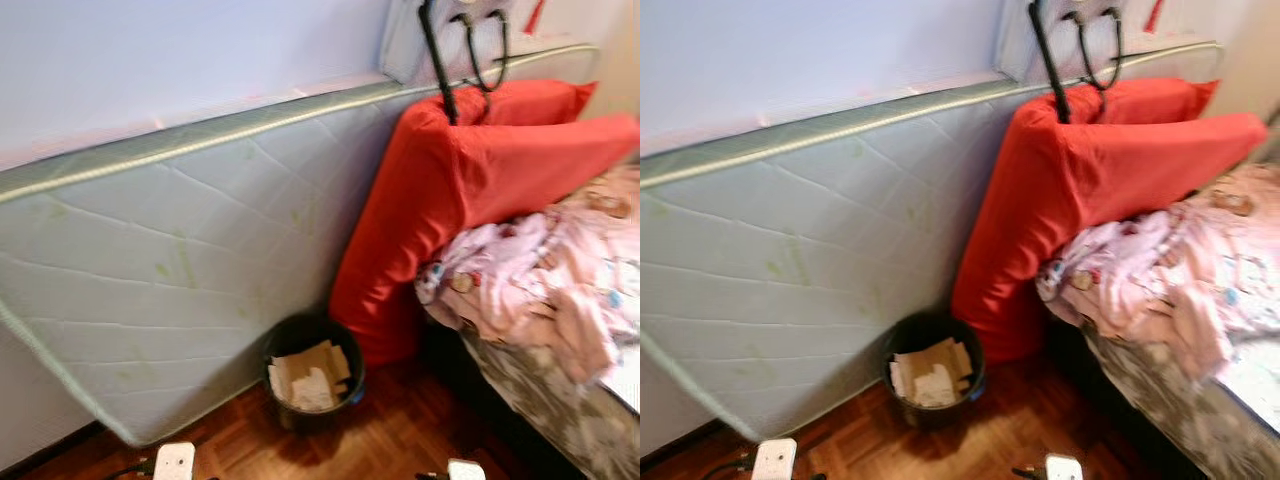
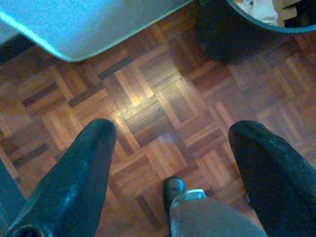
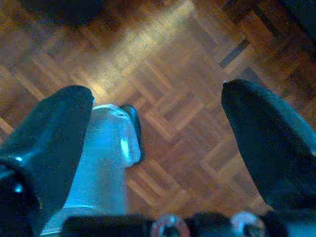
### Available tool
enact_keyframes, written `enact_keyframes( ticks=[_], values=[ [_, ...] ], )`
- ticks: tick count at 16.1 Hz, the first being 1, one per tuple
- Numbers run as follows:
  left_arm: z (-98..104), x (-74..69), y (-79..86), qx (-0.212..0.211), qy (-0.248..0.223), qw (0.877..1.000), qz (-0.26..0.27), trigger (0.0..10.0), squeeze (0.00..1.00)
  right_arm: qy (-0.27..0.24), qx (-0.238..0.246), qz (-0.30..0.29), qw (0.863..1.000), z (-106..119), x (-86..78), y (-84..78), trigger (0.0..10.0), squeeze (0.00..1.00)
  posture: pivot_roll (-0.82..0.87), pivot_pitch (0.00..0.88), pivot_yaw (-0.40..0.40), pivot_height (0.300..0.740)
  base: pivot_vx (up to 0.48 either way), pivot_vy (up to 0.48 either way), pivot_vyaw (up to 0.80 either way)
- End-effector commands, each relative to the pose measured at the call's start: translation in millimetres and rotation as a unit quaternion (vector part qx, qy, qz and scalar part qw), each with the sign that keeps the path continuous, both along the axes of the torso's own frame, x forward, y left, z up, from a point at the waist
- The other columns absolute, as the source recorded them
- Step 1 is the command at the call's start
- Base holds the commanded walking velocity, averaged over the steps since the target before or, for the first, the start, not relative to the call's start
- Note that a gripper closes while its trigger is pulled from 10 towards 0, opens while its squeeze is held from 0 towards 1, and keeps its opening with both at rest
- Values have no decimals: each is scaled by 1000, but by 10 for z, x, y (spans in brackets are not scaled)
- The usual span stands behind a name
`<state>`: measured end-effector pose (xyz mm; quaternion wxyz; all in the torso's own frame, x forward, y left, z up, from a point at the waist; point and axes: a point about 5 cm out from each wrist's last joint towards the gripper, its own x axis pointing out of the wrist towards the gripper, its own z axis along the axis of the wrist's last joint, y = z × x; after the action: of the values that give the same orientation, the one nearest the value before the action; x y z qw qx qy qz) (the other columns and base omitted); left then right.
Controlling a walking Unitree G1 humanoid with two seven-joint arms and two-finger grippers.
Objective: Clean up the room
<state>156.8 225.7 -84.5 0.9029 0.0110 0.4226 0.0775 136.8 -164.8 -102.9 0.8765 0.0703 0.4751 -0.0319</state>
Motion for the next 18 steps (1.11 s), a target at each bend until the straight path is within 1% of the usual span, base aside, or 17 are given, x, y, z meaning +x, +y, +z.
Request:
enact_keyframes(
  ticks=[1, 8, 18],
  values=[
    [55, 305, -167, 20, 49, 996, -70, 10000, 0, -3, -25, -3, 1000, 252, 465, -598, 10000, 0, 83, 0, -62, 740, 0, 0, -763],
    [69, 303, -88, 32, 53, 995, -78, 10000, 0, -6, -16, -17, 1000, 235, 468, -523, 10000, 0, 89, 0, -17, 740, 0, 0, -763],
    [72, 299, -63, 34, 54, 995, -77, 10000, 0, -8, -13, -20, 1000, 232, 470, -497, 10000, 0, 92, 0, -8, 740, 0, 0, -759]
  ],
)
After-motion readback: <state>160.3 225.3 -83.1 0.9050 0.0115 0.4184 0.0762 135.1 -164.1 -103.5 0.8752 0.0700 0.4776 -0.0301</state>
